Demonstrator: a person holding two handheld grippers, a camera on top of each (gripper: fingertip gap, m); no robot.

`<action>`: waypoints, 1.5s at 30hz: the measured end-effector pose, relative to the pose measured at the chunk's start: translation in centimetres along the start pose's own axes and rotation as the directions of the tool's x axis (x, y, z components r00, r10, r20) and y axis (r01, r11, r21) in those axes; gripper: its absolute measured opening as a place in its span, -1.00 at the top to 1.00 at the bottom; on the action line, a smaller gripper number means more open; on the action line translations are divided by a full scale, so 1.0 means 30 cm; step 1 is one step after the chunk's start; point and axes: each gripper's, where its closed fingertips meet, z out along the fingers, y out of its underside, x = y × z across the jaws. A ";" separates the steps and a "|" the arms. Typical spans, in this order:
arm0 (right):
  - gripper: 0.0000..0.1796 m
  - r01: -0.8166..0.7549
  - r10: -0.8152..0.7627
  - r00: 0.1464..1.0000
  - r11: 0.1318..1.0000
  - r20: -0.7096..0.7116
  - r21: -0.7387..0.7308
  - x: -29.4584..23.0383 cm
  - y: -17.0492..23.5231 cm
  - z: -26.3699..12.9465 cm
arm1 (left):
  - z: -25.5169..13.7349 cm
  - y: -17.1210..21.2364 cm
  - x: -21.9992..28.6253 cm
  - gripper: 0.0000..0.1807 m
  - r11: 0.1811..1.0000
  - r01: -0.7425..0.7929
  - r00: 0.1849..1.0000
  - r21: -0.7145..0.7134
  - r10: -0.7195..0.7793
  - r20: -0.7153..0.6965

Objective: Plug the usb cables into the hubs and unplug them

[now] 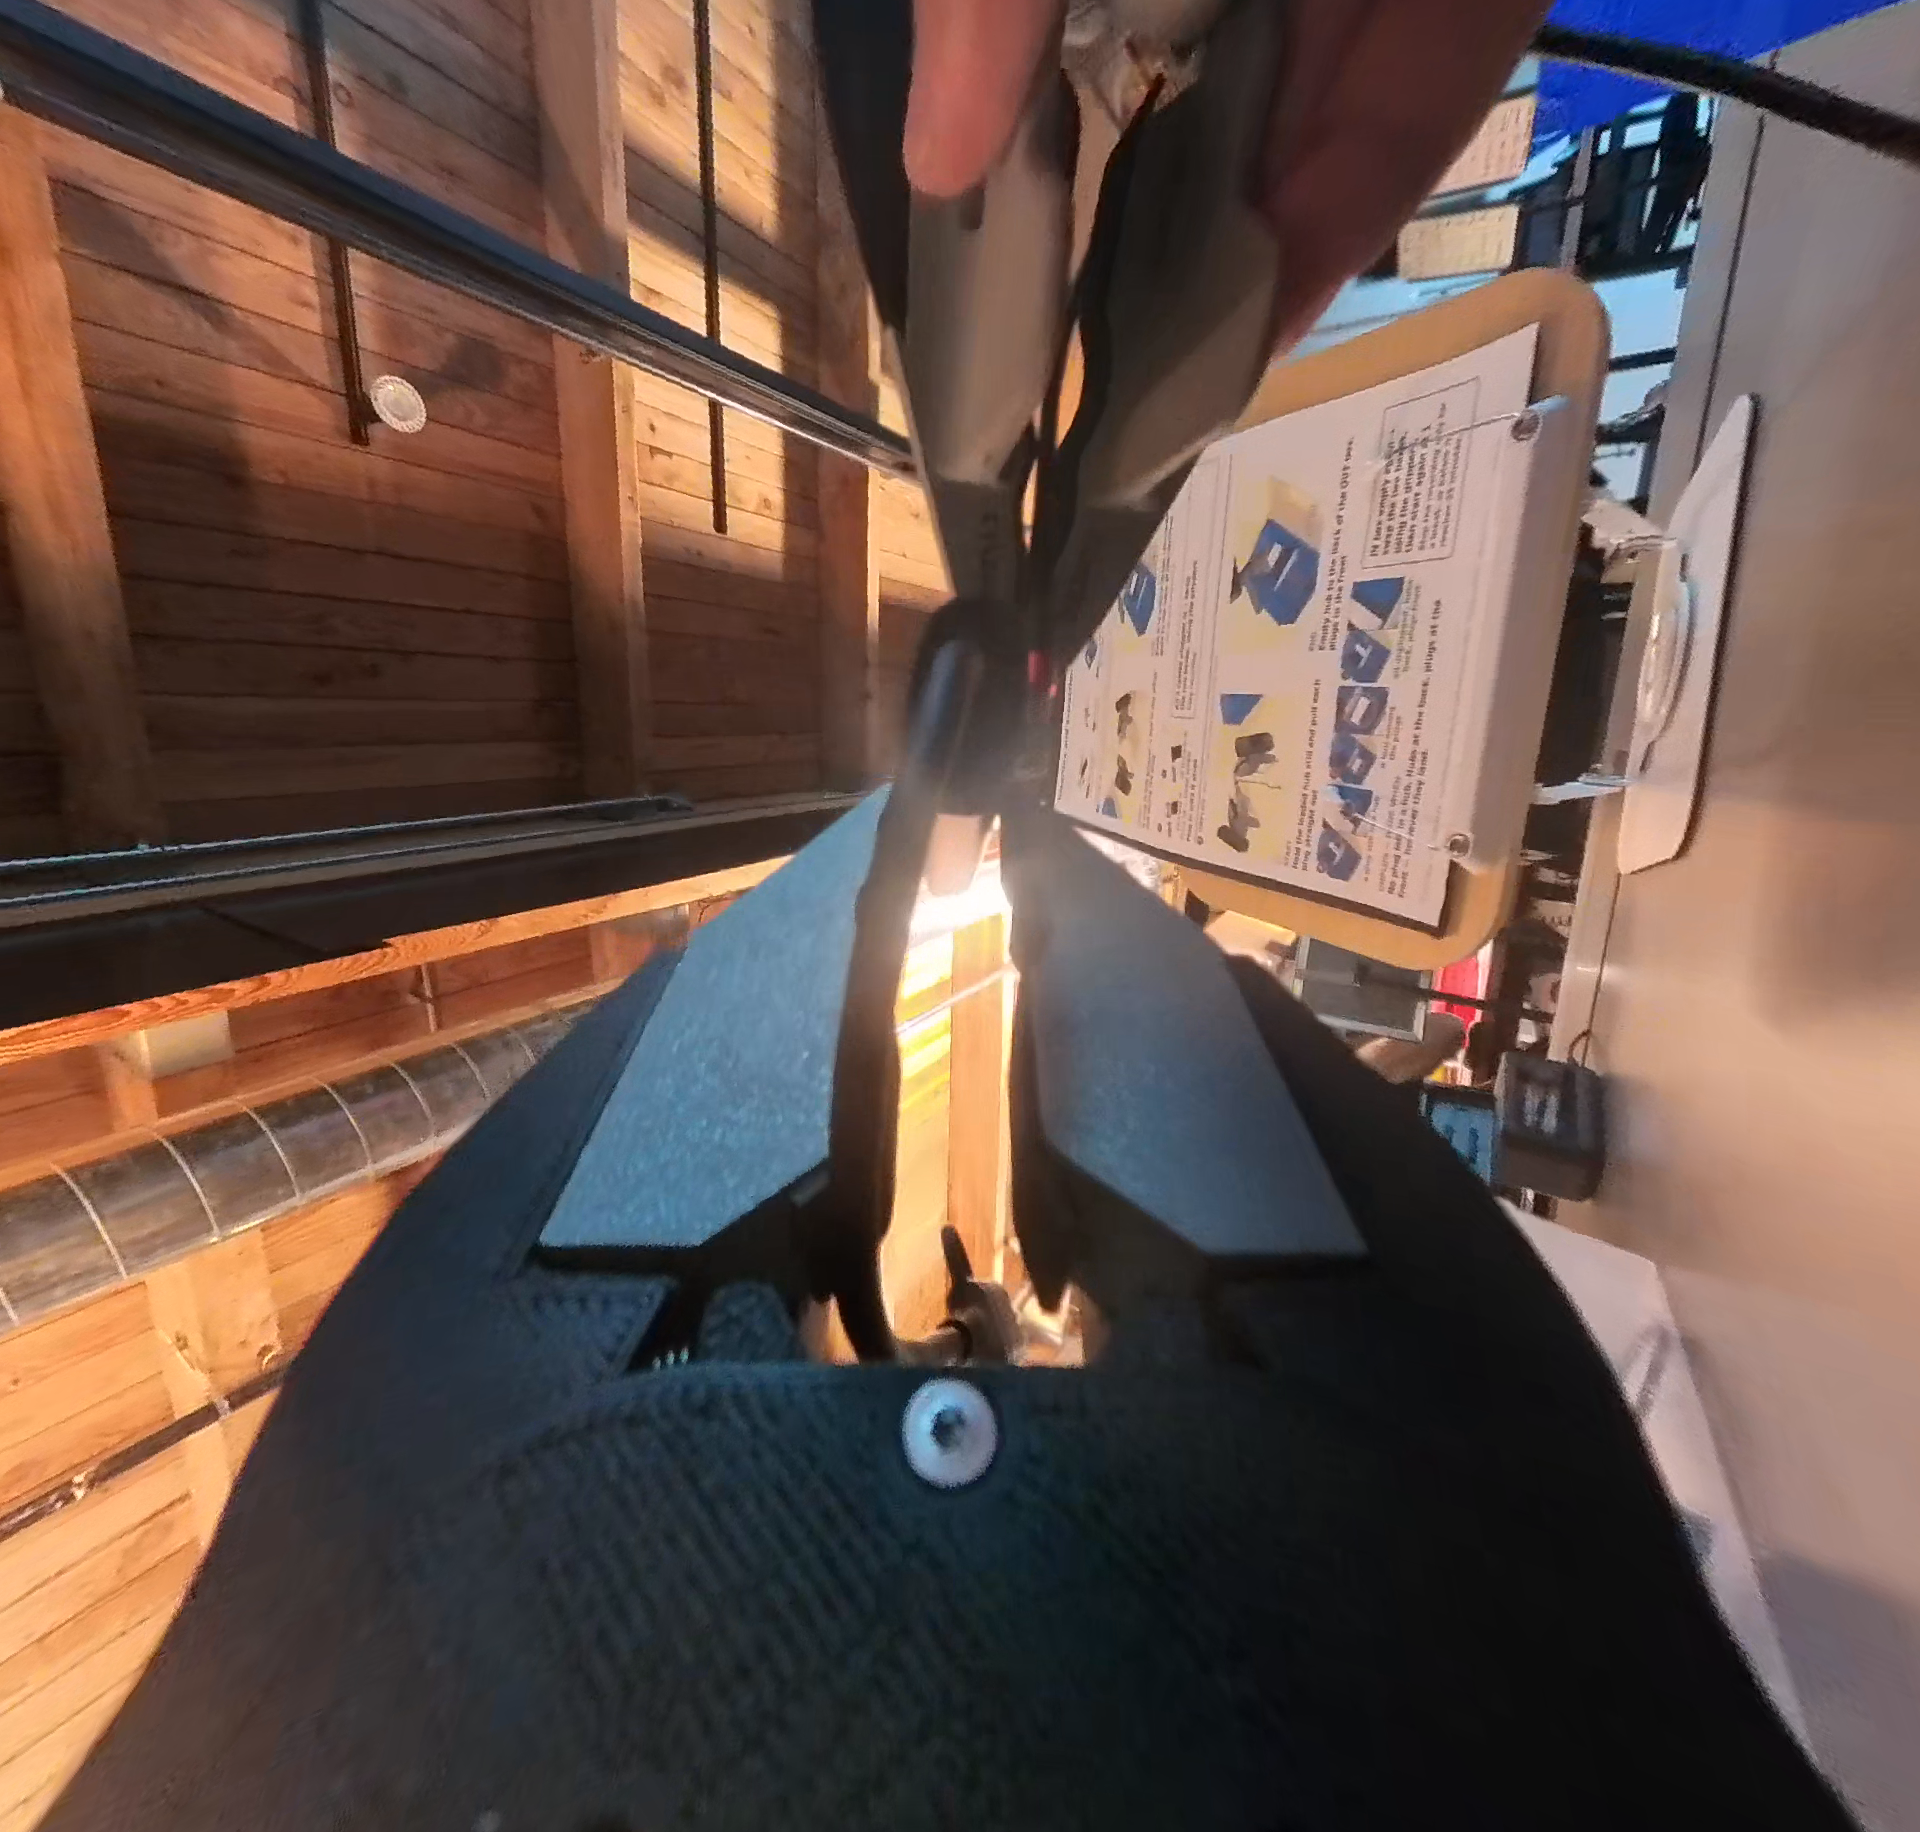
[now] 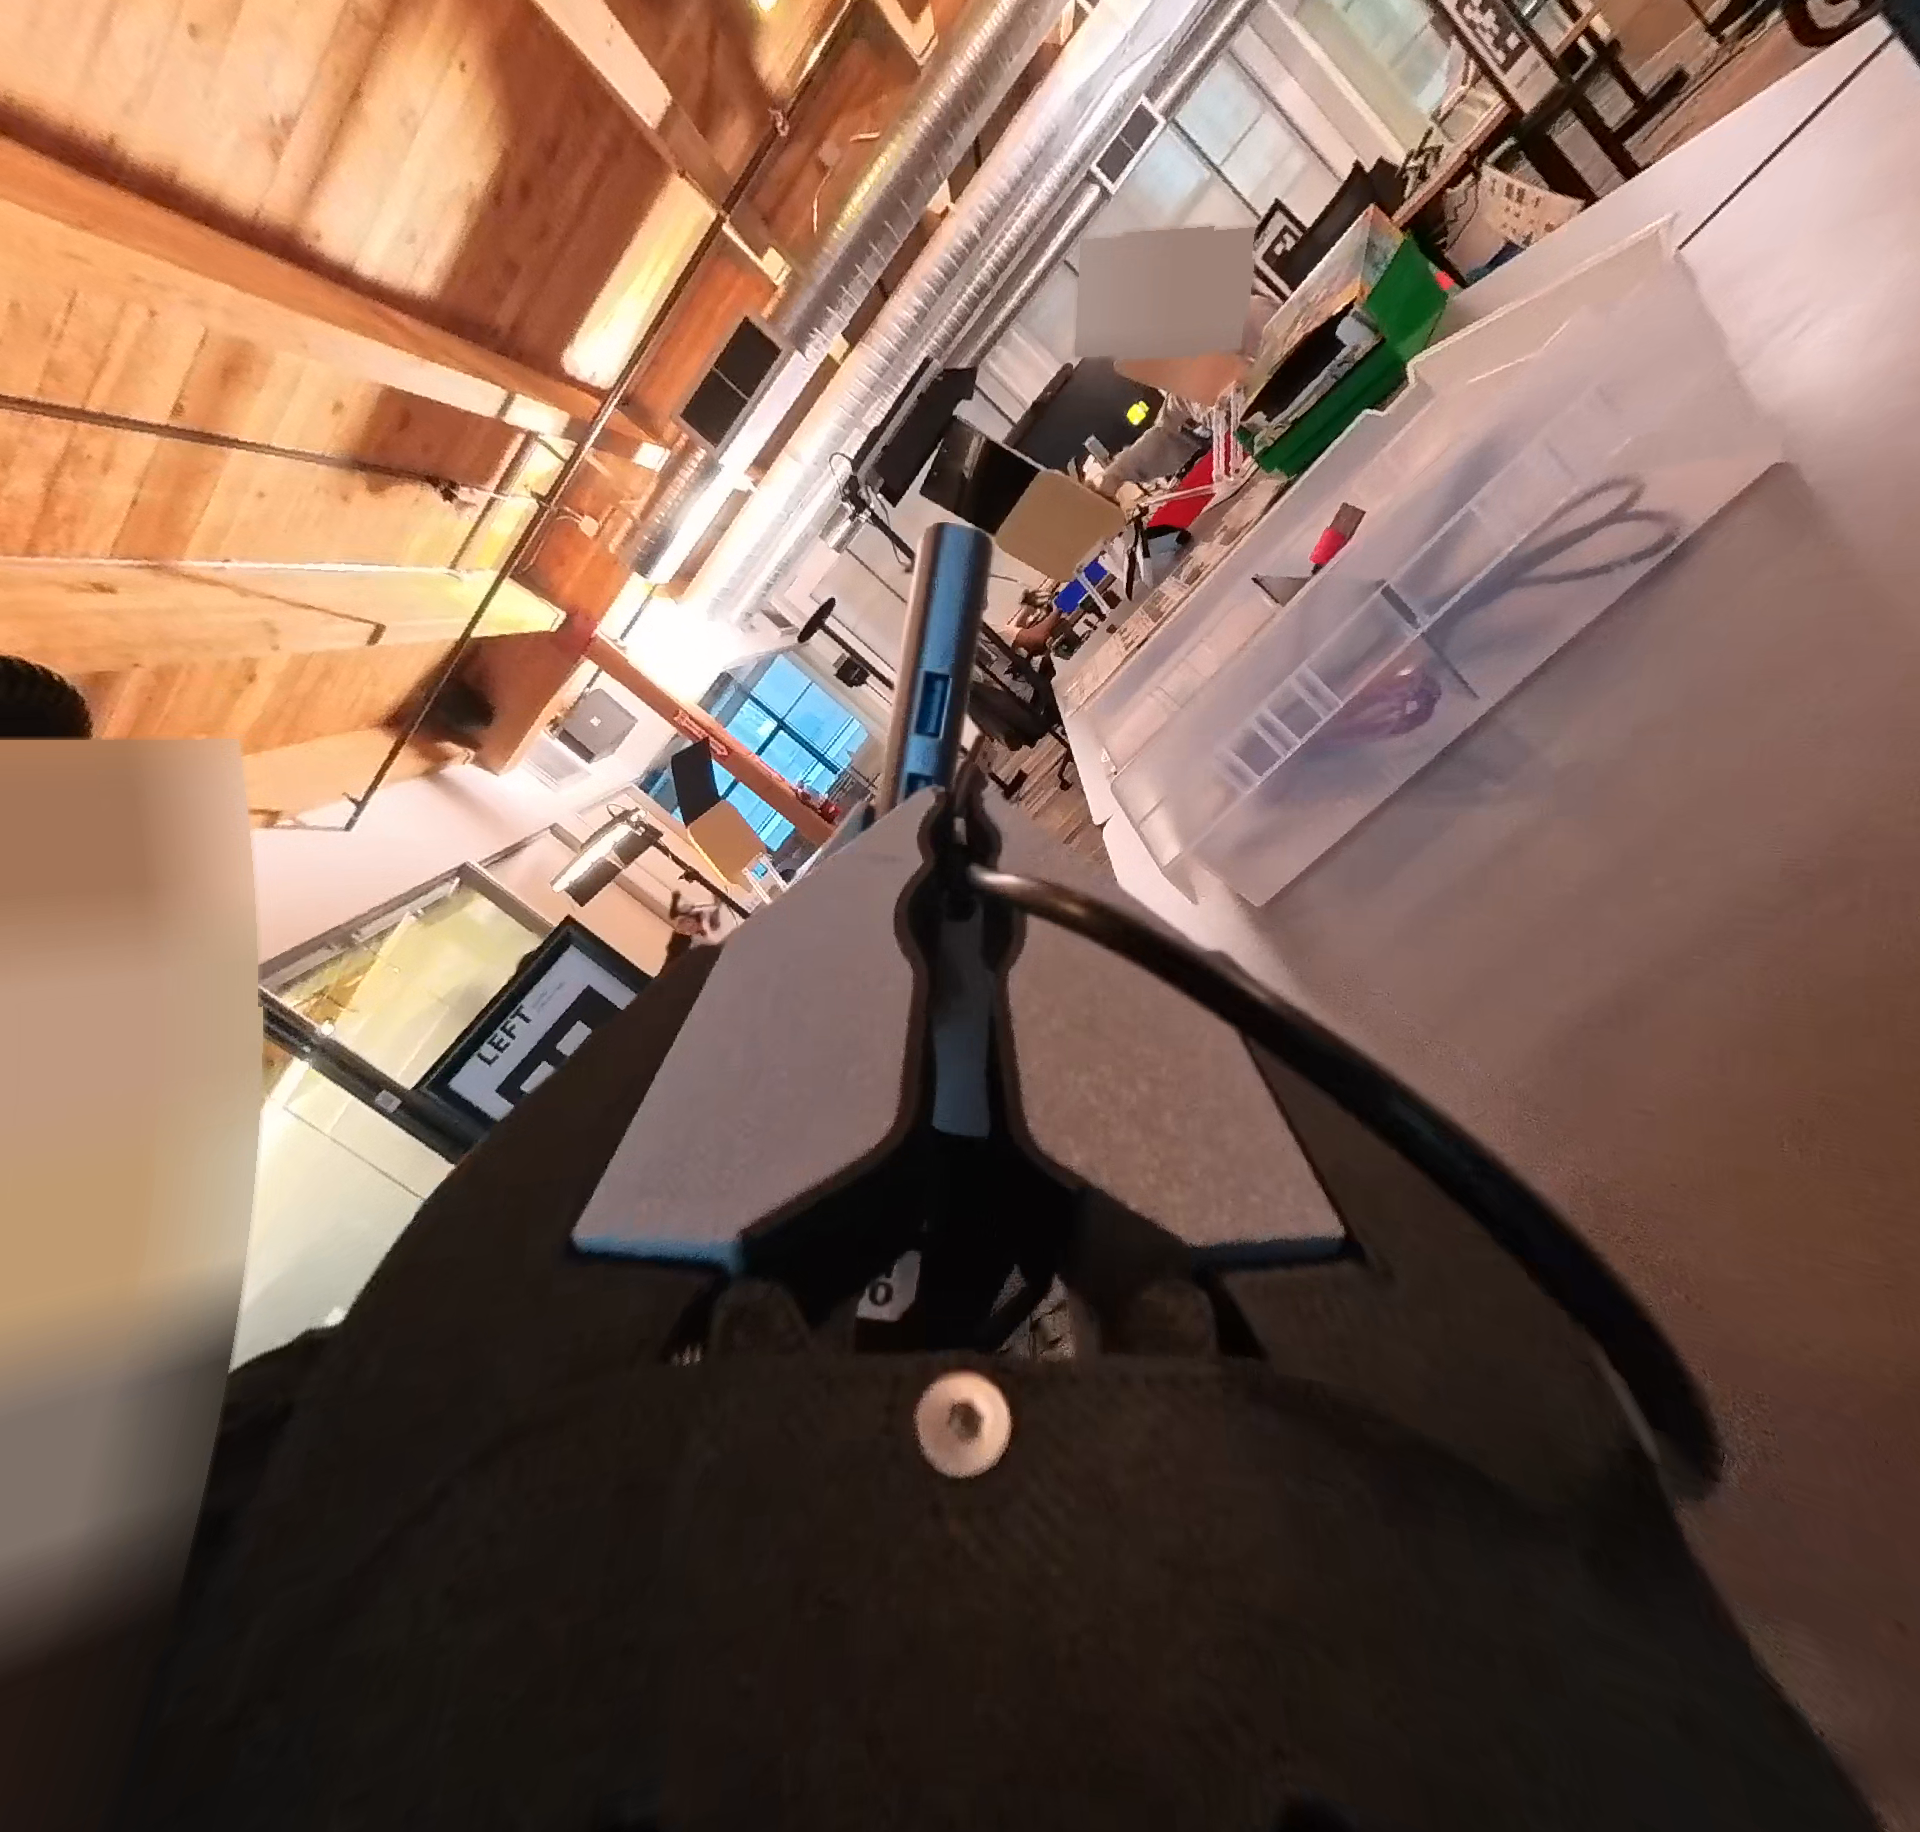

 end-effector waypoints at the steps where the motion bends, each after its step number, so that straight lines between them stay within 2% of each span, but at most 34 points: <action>1: 1.00 0.002 -0.002 1.000 1.000 0.001 0.013 -0.002 -0.008 -0.003 | 0.000 0.005 -0.004 0.85 1.000 0.001 1.000 -0.004 -0.001 0.002; 12: 1.00 0.018 -0.019 1.000 0.999 0.011 0.030 -0.026 -0.019 -0.009 | 0.005 0.036 0.010 0.86 1.000 -0.007 1.000 -0.030 0.007 -0.004; 20: 1.00 -0.054 0.053 0.996 0.998 0.065 0.023 -0.040 -0.013 -0.006 | 0.000 0.037 -0.011 0.86 0.999 -0.045 0.998 -0.023 0.045 0.034; 25: 1.00 -0.128 0.125 0.985 0.992 0.119 0.013 -0.047 -0.005 -0.002 | -0.005 0.032 -0.038 0.85 0.989 -0.144 0.987 0.020 0.142 0.081; 30: 1.00 -0.213 0.209 0.962 0.977 0.173 0.007 -0.047 0.005 0.004 | -0.013 0.027 -0.058 0.85 0.988 -0.154 0.984 0.033 0.150 0.100; 37: 1.00 -0.104 0.101 0.990 0.994 0.100 0.019 -0.046 -0.005 -0.004 | -0.008 0.014 -0.030 0.85 0.986 -0.166 0.984 0.037 0.162 0.077; 45: 1.00 -0.128 0.118 0.990 0.983 0.082 0.131 -0.001 0.007 -0.002 | -0.003 0.029 0.000 0.86 0.992 -0.126 0.992 0.006 0.126 0.025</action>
